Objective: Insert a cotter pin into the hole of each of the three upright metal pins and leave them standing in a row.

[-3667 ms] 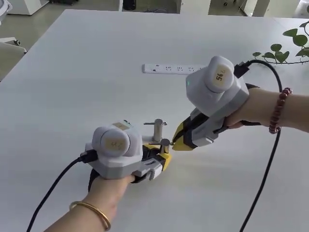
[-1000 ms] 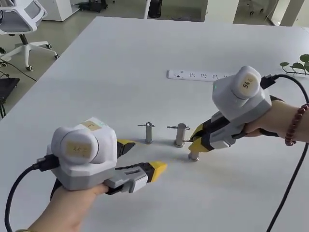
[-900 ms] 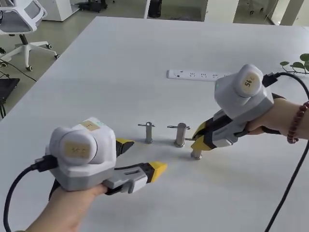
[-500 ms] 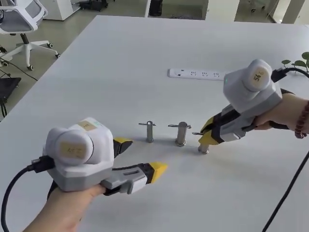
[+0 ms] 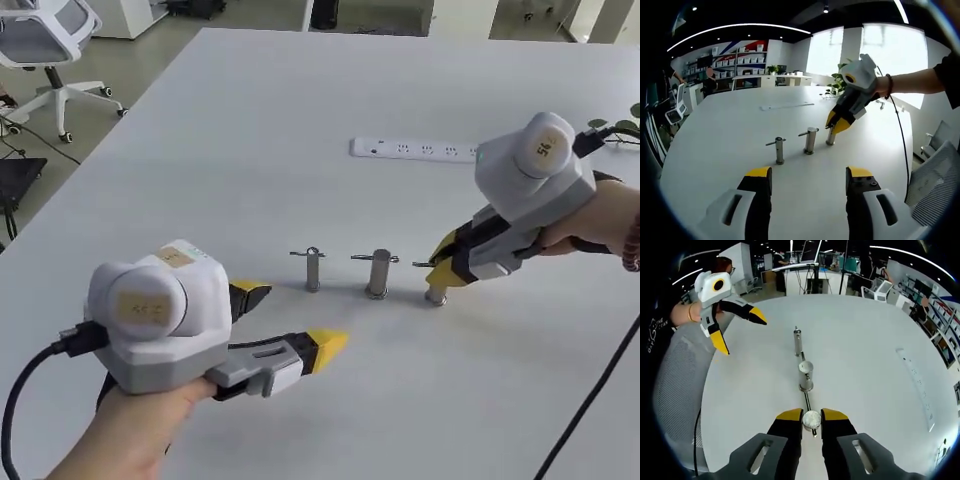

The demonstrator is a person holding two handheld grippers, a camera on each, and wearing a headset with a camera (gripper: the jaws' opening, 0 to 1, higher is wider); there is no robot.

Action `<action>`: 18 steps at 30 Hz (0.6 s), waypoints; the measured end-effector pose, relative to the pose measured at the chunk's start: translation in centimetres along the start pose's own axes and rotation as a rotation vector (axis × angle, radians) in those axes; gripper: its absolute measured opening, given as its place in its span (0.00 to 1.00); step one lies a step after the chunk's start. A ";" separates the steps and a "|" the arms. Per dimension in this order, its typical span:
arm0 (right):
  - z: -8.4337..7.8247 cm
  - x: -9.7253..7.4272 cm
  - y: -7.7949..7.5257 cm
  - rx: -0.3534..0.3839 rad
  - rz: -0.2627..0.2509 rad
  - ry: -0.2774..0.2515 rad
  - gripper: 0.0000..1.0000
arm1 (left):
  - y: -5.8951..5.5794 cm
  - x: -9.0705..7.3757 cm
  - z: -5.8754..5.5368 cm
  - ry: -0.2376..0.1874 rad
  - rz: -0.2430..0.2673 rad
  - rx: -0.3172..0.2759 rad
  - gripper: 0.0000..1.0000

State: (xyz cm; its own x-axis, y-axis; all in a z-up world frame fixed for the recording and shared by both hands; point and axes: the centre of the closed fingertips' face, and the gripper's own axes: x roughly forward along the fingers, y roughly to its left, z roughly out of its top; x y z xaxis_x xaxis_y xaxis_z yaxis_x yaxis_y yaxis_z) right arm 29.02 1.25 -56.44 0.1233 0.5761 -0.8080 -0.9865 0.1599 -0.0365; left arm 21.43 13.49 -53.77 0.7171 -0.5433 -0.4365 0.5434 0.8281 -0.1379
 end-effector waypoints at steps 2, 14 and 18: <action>-0.1 0.1 -0.2 0.001 -0.002 0.000 0.08 | 0.0 0.0 0.1 -0.006 -0.001 -0.002 0.59; -0.5 0.0 -0.5 0.020 0.009 -0.007 0.09 | 0.0 0.0 -0.1 0.005 0.004 0.007 0.59; -0.5 -0.1 -0.3 0.025 0.017 -0.010 0.09 | 0.0 0.1 0.0 0.006 0.002 0.009 0.59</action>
State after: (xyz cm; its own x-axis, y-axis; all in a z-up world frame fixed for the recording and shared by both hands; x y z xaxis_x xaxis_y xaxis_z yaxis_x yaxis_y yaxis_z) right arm 29.30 0.75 -56.68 0.1072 0.5867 -0.8026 -0.9855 0.1697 -0.0076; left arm 21.47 13.42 -53.84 0.7157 -0.5404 -0.4424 0.5456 0.8281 -0.1288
